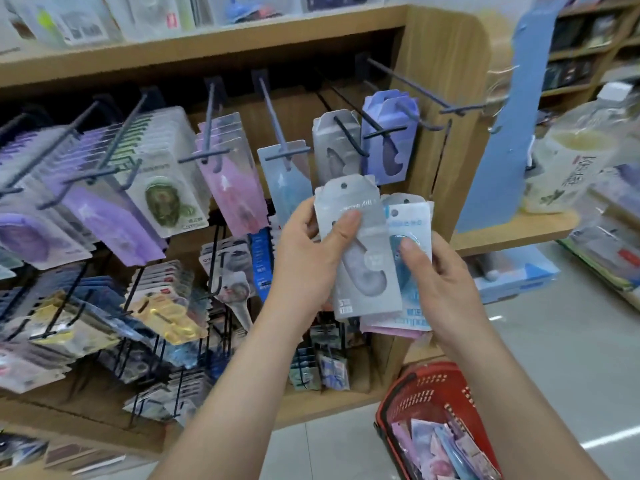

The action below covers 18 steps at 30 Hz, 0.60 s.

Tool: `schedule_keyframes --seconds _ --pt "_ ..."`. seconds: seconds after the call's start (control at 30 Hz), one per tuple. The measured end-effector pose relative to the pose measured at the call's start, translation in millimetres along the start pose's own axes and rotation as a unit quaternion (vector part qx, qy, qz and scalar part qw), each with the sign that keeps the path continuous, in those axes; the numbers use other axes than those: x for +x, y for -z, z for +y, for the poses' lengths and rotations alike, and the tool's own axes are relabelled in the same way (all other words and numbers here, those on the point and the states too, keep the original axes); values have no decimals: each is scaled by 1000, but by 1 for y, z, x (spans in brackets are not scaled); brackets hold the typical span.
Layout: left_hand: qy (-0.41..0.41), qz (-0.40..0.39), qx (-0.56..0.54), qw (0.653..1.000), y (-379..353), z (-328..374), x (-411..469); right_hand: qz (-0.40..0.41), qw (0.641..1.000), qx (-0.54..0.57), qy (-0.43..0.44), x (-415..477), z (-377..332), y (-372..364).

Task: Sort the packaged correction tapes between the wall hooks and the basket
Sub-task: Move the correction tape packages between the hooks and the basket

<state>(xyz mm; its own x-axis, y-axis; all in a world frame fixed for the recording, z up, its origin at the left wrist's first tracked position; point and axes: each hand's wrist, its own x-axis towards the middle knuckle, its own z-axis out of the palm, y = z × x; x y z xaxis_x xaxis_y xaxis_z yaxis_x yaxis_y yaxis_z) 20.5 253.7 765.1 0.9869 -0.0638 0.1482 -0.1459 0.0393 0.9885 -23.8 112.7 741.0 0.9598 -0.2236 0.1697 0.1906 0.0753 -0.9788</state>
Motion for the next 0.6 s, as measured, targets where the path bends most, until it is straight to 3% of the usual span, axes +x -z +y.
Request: schedule_keyframes --seconds 0.17,0.6 --pt "-49 19 9 999 -21 11 28 -20 1000 1 -5 10 7 13" --pt "-21 57 69 996 -32 13 44 -35 996 56 -65 16 14 25"
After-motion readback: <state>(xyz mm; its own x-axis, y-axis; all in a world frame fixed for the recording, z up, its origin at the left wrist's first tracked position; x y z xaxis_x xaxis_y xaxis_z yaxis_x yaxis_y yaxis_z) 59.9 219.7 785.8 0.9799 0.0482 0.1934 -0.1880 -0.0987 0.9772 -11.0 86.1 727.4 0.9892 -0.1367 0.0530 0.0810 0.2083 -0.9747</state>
